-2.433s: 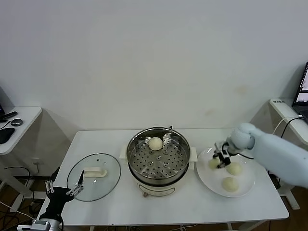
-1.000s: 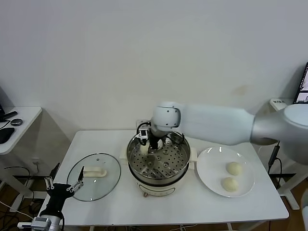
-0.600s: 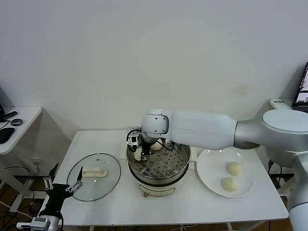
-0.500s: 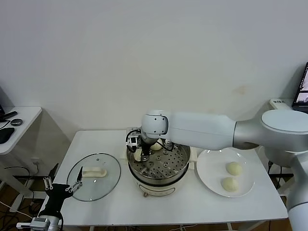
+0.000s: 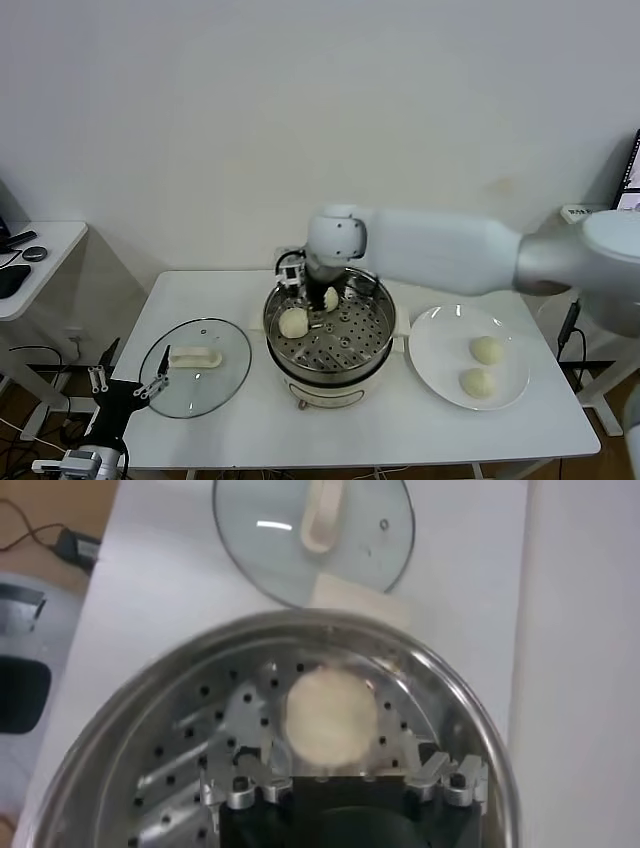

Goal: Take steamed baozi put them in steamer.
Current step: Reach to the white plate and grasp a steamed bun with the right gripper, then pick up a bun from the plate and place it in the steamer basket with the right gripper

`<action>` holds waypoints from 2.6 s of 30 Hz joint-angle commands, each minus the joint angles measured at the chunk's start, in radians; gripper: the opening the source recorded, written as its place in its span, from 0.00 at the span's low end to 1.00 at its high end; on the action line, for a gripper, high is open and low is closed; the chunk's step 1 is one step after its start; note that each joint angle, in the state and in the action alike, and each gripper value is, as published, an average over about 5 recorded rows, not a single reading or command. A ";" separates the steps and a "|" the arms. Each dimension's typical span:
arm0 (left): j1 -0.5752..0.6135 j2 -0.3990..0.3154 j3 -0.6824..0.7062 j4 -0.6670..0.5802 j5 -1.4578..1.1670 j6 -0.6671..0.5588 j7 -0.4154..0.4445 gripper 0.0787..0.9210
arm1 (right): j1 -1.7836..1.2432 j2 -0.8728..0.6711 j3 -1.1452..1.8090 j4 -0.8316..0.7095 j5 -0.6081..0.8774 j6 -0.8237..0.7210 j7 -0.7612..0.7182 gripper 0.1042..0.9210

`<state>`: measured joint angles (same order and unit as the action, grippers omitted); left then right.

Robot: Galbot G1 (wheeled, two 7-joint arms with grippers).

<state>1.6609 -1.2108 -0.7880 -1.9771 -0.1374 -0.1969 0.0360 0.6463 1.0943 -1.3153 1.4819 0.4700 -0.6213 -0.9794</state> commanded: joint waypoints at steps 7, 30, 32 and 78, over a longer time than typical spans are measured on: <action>-0.011 0.019 0.009 0.018 -0.005 -0.002 0.002 0.88 | -0.020 -0.643 0.046 0.197 -0.356 0.365 -0.295 0.88; -0.020 0.004 0.027 0.028 0.040 0.007 0.000 0.88 | -0.895 -0.701 0.689 0.070 -0.703 0.475 -0.188 0.88; -0.018 0.002 0.027 0.027 0.040 0.007 0.000 0.88 | -0.900 -0.694 0.688 0.063 -0.706 0.473 -0.186 0.88; -0.032 -0.003 0.035 0.037 0.053 0.004 -0.004 0.88 | -0.395 -0.596 0.407 0.018 -0.468 0.414 -0.260 0.52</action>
<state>1.6305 -1.2138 -0.7568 -1.9411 -0.0842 -0.1932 0.0318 -0.0872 0.5066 -0.7424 1.4738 -0.1489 -0.2068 -1.1844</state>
